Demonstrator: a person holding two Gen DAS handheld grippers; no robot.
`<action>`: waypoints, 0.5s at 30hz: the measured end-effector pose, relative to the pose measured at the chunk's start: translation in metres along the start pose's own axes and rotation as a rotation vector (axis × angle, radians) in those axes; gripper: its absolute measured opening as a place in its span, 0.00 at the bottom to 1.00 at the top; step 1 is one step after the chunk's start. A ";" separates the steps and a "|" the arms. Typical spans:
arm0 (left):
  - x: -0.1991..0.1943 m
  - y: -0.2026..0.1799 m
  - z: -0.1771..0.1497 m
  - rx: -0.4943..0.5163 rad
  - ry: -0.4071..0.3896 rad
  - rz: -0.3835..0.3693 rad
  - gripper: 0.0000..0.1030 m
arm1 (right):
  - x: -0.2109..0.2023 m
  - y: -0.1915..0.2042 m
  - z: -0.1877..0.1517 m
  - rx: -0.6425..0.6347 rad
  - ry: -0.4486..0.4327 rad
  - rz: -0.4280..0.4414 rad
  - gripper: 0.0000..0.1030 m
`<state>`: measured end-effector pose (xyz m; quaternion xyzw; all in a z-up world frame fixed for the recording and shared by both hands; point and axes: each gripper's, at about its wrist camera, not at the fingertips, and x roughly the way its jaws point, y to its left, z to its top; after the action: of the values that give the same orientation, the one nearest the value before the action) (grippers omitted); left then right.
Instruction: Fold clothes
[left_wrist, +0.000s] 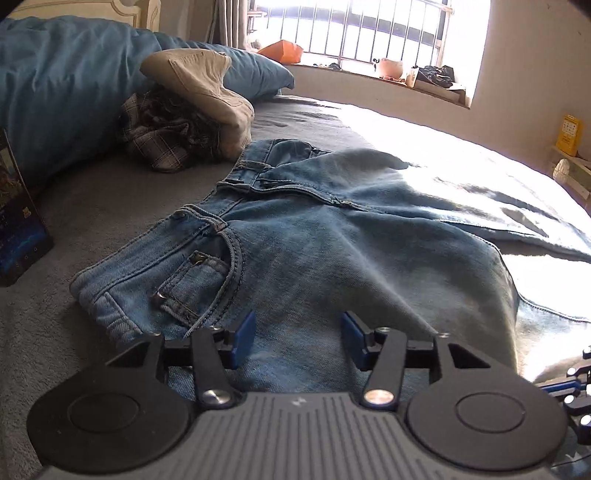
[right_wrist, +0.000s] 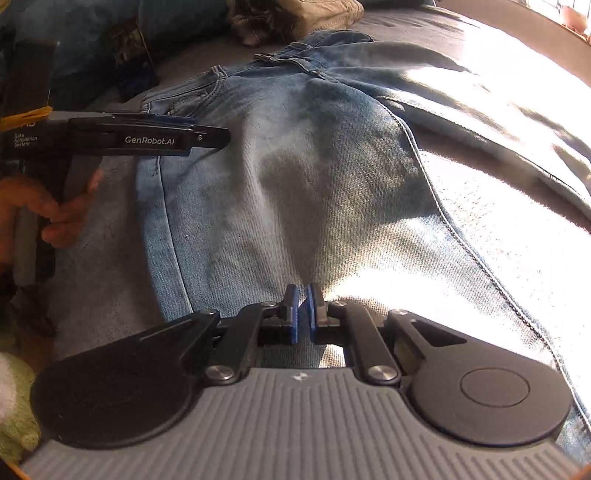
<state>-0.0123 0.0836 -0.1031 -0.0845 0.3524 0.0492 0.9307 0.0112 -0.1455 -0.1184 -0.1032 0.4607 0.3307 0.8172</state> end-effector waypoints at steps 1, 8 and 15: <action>0.000 0.001 0.000 -0.007 0.002 -0.004 0.52 | 0.000 -0.002 0.001 0.019 0.000 0.005 0.05; -0.001 0.004 0.003 -0.035 0.013 -0.013 0.52 | 0.003 -0.004 0.003 0.027 0.002 0.001 0.05; -0.001 0.007 0.004 -0.054 0.020 -0.020 0.52 | 0.004 -0.001 0.003 0.042 0.003 -0.001 0.05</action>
<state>-0.0114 0.0907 -0.1004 -0.1137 0.3595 0.0488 0.9249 0.0153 -0.1427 -0.1202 -0.0868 0.4688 0.3203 0.8186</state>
